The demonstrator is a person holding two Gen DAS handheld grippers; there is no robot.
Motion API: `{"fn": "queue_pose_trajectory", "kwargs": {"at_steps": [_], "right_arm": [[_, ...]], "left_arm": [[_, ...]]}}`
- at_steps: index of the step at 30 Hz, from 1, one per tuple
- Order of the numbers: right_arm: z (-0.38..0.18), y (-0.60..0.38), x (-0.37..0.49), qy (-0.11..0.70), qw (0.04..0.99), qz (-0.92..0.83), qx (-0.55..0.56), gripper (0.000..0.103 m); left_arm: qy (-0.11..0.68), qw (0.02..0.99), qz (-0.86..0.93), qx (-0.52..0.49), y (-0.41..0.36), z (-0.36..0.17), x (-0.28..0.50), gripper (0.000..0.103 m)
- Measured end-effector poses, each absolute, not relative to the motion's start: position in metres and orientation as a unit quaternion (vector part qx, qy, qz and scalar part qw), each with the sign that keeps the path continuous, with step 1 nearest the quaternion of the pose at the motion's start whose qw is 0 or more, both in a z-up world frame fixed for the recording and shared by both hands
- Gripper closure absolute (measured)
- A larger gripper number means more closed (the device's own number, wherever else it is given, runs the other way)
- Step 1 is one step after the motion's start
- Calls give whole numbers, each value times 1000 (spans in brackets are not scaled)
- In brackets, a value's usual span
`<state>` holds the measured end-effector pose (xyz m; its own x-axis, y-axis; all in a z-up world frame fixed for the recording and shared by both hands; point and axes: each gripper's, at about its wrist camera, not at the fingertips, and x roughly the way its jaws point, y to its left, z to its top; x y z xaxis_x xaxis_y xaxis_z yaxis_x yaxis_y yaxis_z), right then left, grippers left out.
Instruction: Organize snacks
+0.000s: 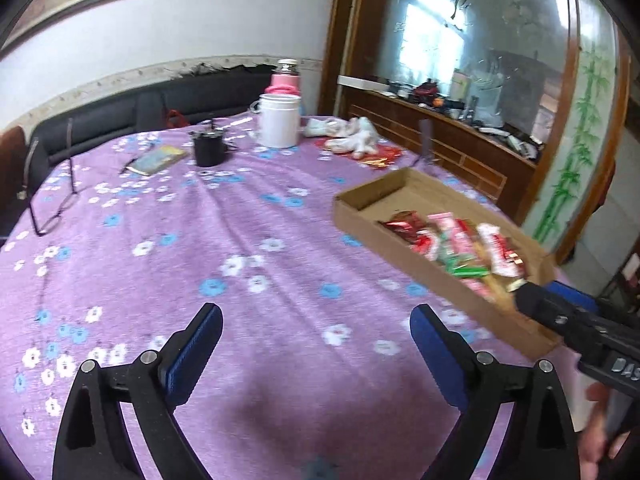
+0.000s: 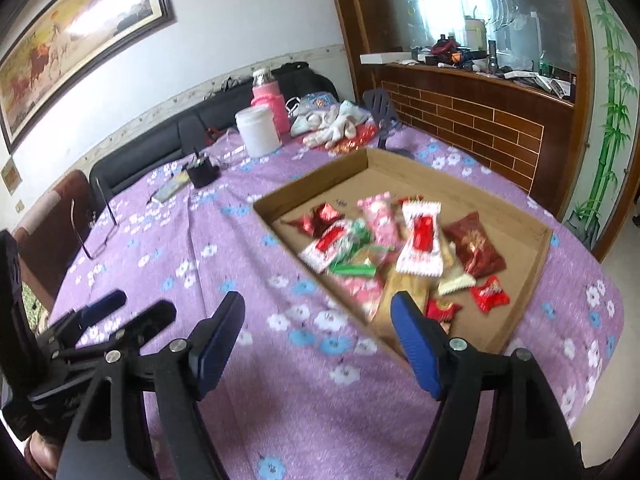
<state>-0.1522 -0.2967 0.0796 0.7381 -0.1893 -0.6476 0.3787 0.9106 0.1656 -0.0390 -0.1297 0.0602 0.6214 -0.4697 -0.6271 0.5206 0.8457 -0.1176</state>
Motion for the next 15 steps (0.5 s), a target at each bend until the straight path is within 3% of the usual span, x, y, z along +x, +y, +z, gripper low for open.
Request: {"fn": "queue_pose_trajectory", "kwargs": {"at_steps": [15], "right_arm": [[74, -284, -152, 330, 920, -149, 152, 28]], "left_arm": [[322, 917, -229, 48, -123, 56, -28, 1]]}}
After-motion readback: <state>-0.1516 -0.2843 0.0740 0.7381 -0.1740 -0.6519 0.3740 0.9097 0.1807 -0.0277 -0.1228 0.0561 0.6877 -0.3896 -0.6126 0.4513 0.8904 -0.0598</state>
